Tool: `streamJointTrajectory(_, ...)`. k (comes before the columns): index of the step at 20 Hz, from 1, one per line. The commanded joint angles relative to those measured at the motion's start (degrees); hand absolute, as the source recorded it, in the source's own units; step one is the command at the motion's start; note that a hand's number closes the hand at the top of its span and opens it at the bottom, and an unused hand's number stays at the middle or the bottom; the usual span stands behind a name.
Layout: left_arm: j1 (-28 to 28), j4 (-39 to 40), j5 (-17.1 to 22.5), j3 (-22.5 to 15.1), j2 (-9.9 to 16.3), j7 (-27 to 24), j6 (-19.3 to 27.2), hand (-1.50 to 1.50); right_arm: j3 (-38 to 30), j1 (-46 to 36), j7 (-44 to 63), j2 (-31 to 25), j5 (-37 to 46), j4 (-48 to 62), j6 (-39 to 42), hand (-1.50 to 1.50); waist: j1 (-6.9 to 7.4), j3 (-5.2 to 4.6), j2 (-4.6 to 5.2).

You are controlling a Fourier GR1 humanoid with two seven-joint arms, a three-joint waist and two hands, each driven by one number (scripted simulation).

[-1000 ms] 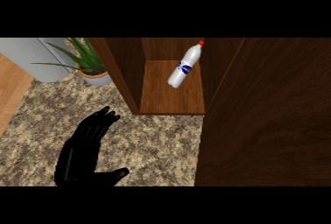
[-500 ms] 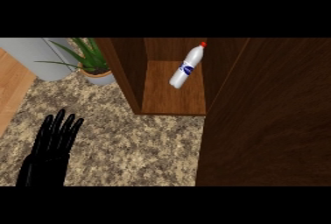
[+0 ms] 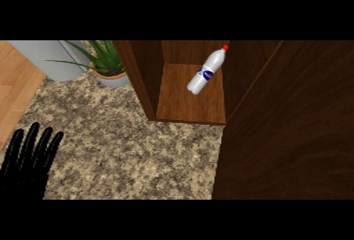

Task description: Pick up the bottled water, place it into the cabinet and close the cabinet

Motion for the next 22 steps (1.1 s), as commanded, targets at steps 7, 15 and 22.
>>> streamJointTrajectory(7,3.0,-1.37,3.77,4.42,5.02,0.14,-7.72,-1.5,13.96,-8.2,8.56,2.52,1.31,-2.39,0.61,1.5,4.68,-0.05,1.43)
streamJointTrajectory(15,3.87,-1.64,4.29,5.49,7.39,0.56,-11.35,-1.5,11.57,-13.18,11.72,1.38,0.68,-0.26,0.03,1.5,8.2,-0.39,2.21)
streamJointTrajectory(22,3.07,-1.27,5.37,6.42,8.79,1.64,-12.79,-1.5,8.04,-20.12,13.25,-2.28,1.94,-1.59,2.71,-1.5,10.57,-0.8,2.33)
